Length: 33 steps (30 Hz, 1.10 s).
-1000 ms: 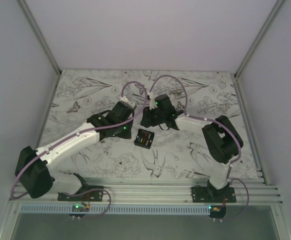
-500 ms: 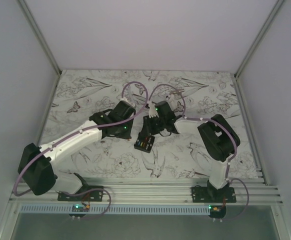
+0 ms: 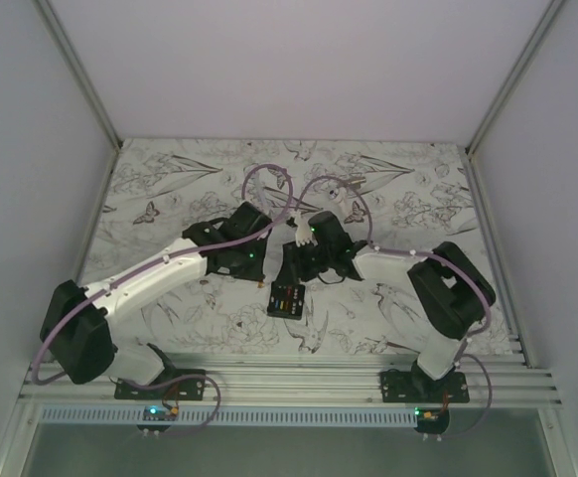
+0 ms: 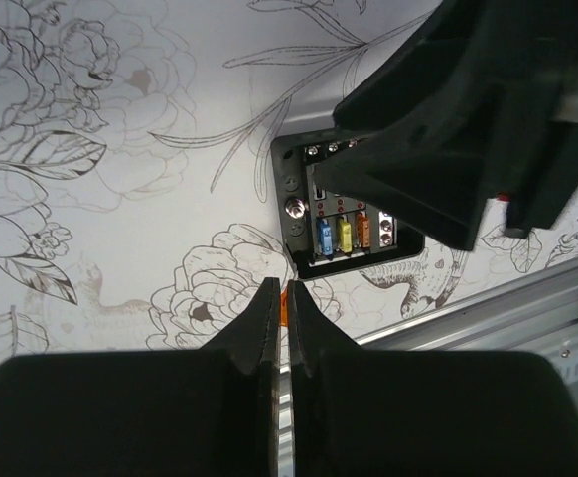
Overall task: Snap on the fuse box
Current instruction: Move the fuse box base at the center of the board, then install the fuse at the fuse box base.
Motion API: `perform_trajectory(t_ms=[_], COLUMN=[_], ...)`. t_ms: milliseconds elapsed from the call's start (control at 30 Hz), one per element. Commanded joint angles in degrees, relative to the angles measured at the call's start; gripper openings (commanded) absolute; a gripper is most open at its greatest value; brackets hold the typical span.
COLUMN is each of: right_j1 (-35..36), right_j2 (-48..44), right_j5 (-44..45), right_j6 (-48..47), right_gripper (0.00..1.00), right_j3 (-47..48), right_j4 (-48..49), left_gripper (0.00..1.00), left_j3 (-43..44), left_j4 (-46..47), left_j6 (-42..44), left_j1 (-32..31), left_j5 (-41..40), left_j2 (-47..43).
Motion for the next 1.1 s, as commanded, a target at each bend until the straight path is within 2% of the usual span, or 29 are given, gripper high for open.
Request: perform_trajectory(t_ms=[0, 167, 367, 700, 1067], right_j1=[-0.21, -3.79, -6.60, -8.31, -9.68], right_j2=[-6.09, -10.46, -18.85, -30.27, -43.02], right_j5=[6.45, 14.27, 24.10, 42.46, 56.05], right_j6=[-1.76, -3.13, -3.64, -2.35, 0.13], right_gripper=[0.50, 0.55, 0.68, 0.99, 1.00], right_j3=[-0.71, -3.26, -8.58, -17.28, -25.60], right_j4=[-1.80, -5.85, -7.34, -5.85, -3.90], left_gripper=[0.00, 0.00, 0.00, 0.00, 0.00], left_j3=[2.16, 5.85, 9.21, 14.21, 18.71], left_j4=[-3.26, -7.27, -10.05, -12.44, -13.85], left_j6=[-4.08, -8.92, -13.80, -18.55, -20.54], left_j1=[-1.14, -3.41, -5.96, -8.74, -10.28], left_j5=[0.91, -2.54, -6.48, -11.05, -14.04], left_j2=[2.04, 6.40, 11.05, 18.42, 25.07])
